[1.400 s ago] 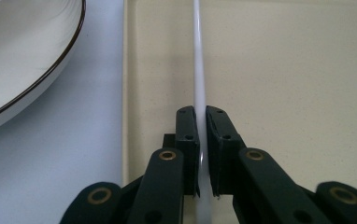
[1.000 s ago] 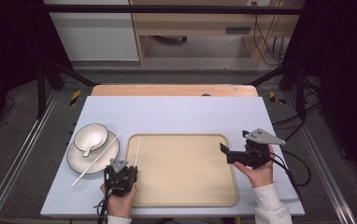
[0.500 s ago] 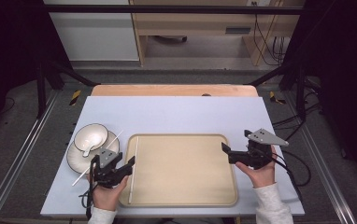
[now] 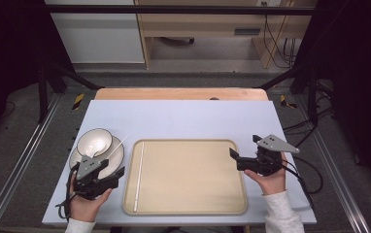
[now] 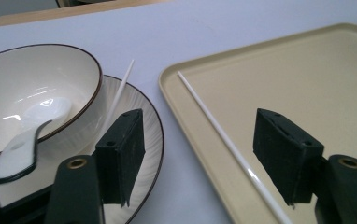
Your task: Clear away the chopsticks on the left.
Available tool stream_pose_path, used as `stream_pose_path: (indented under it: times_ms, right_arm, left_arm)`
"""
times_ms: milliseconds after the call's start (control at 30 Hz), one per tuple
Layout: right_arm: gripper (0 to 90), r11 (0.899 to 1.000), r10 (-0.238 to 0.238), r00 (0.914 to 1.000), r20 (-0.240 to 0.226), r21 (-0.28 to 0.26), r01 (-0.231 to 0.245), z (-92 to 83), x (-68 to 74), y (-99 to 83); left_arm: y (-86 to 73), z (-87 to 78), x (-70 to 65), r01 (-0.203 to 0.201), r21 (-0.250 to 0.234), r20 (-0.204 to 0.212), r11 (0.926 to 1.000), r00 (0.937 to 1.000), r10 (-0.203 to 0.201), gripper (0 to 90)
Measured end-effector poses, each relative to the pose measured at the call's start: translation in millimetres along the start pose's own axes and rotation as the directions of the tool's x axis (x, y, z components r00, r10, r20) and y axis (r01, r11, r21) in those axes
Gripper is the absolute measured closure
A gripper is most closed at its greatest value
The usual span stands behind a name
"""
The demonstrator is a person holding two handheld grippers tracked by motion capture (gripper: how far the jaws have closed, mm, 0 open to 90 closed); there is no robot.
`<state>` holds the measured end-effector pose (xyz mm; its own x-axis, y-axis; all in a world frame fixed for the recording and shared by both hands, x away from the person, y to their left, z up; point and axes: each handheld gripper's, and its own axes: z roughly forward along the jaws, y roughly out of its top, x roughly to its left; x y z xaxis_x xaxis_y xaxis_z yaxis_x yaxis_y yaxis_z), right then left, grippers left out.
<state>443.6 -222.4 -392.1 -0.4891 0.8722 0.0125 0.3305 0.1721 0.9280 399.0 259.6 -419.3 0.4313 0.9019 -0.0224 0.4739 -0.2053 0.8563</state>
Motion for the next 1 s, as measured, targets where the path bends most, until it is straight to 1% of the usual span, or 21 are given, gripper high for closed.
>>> stream_pose_path:
  times_ms: [33, 100, 133, 167, 233, 267, 400, 467, 533, 600, 633, 667, 700, 767, 867, 900, 967, 1000]
  right_arm:
    - [6.1, 1.0, 0.0, 1.0, 0.0, 0.0, 0.0, 0.0, 0.0, 0.0]
    - [6.0, 1.0, 0.002, 1.0, -0.003, 0.006, -0.002, 0.4, 0.3, -0.3]
    - [5.8, 1.0, 0.014, 0.9999, -0.007, 0.008, -0.014, 0.6, 0.2, -0.3]
    - [5.8, 1.0, 0.014, 0.9999, -0.007, 0.008, -0.014, 0.6, 0.2, -0.3]
    - [6.3, 0.999, 0.031, 0.9994, -0.013, 0.008, -0.031, 0.4, 0.2, 0.0]
    - [6.8, 0.999, 0.036, 0.9993, -0.003, 0.01, -0.036, 0.5, 0.4, -0.1]
    - [7.1, 1.0, 0.024, 0.9997, 0.008, 0.015, -0.024, 1.0, 0.2, -0.5]
    - [7.1, 1.0, 0.021, 0.9997, 0.01, 0.016, -0.021, 1.1, 0.2, -0.5]
    - [6.9, 1.0, 0.019, 0.9998, 0.011, 0.014, -0.019, 1.1, 0.3, -0.5]
    - [6.8, 1.0, 0.019, 0.9998, 0.009, 0.011, -0.019, 1.2, 0.4, -0.6]
    - [6.8, 1.0, 0.022, 0.9997, 0.007, 0.008, -0.022, 1.5, 0.7, -0.6]
    - [6.9, 1.0, 0.021, 0.9998, 0.005, 0.007, -0.021, 1.6, 0.7, -0.6]
    - [7.3, 1.0, 0.015, 0.9999, 0.009, 0.0, -0.015, 2.3, 1.3, -1.1]
    - [7.3, 1.0, 0.012, 0.9999, 0.011, -0.001, -0.012, 2.9, 1.7, -1.4]
    - [7.3, 1.0, 0.01, 0.9998, 0.015, 0.003, -0.01, 3.9, 2.5, -2.0]
    - [7.5, 1.0, 0.013, 0.9998, 0.014, 0.003, -0.013, 4.1, 2.4, -2.0]
    - [7.7, 1.0, 0.016, 0.9998, 0.014, 0.004, -0.016, 4.6, 2.5, -2.3]
    - [7.7, 1.0, 0.014, 0.9998, 0.015, 0.006, -0.014, 4.8, 2.5, -2.4]
  left_arm:
    - [-1.6, -1.8, 2.7, -0.006, 0.003, 0.003, 1.0, 1.0, 0.006, 34.0]
    - [-5.1, -5.1, 8.7, -0.005, 0.003, 0.002, 1.0, 1.0, 0.005, 33.3]
    - [-6.7, -7.0, 12.5, -0.008, 0.01, 0.0, 0.9999, 1.0, 0.008, 32.3]
    - [-8.3, -9.1, 16.4, -0.009, 0.015, -0.003, 0.9998, 1.0, 0.009, 32.3]
    - [-11.3, -11.9, 23.7, -0.006, 0.023, -0.008, 0.9997, 1.0, 0.006, 31.6]
    - [-13.0, -12.6, 27.0, -0.003, 0.027, -0.014, 0.9996, 0.9999, 0.004, 31.3]
    - [-19.4, -13.4, 37.5, 0.008, 0.06, -0.03, 0.9981, 0.9995, -0.007, 31.0]
    - [-21.4, -11.9, 41.3, 0.0, 0.071, -0.039, 0.9975, 0.9992, 0.003, 31.0]
    - [-23.1, -9.2, 45.1, 0.008, 0.086, -0.047, 0.9963, 0.9989, -0.004, 31.0]
    - [-24.9, -7.3, 48.7, 0.006, 0.093, -0.055, 0.9957, 0.9985, -0.001, 31.7]
    - [-25.5, -6.3, 51.2, 0.001, 0.104, -0.059, 0.9946, 0.9982, 0.005, 32.1]
    - [-26.3, -4.0, 53.4, 0.008, 0.105, -0.064, 0.9944, 0.998, -0.001, 32.5]
    - [-26.8, -2.7, 55.2, 0.007, 0.108, -0.065, 0.9942, 0.9979, 0.0, 34.5]
    - [-27.5, 0.7, 59.2, 0.006, 0.12, -0.064, 0.9927, 0.9979, 0.001, 35.3]
    - [-28.1, 7.0, 63.6, 0.004, 0.129, -0.07, 0.9917, 0.9975, 0.005, 39.5]
    - [-28.2, 9.3, 64.7, 0.006, 0.134, -0.067, 0.991, 0.9978, 0.003, 41.7]
    - [-28.1, 14.4, 67.3, -0.005, 0.155, -0.064, 0.9878, 0.9978, 0.015, 45.9]
    - [-28.1, 16.3, 67.8, -0.002, 0.156, -0.063, 0.9878, 0.9979, 0.012, 48.0]
